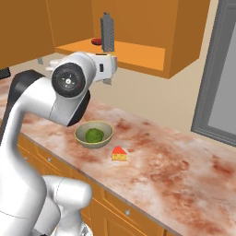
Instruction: Pick the cheese from the fridge and the cheese grater from the cabinet and place them next to the salad bowl.
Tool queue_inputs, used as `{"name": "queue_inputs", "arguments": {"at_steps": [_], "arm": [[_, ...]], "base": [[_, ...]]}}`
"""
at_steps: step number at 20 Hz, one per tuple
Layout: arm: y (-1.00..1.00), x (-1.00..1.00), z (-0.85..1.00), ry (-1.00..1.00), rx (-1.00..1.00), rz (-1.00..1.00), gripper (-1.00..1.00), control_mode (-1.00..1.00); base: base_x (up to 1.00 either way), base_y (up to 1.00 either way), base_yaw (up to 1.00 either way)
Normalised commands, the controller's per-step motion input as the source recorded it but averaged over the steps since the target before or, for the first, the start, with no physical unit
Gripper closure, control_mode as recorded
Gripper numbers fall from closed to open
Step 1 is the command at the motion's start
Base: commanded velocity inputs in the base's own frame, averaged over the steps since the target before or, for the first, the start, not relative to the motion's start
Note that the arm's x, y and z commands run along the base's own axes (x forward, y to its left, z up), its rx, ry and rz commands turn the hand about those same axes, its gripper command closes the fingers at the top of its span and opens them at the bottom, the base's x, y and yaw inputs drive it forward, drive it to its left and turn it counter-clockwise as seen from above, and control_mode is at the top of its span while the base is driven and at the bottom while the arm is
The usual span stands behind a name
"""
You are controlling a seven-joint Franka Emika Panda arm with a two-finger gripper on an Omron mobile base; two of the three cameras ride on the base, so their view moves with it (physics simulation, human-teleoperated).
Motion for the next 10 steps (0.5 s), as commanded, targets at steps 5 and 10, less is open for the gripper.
{"name": "queue_inputs", "arguments": {"at_steps": [5,10], "arm": [[0.05,0.31,0.21,0.00,0.00,-0.01,-1.00,-1.00],[0.05,0.48,0.00,0.00,0.00,0.00,-1.00,-1.00]], "base": [[0.00,0.00,0.00],[0.00,0.00,0.00]]}}
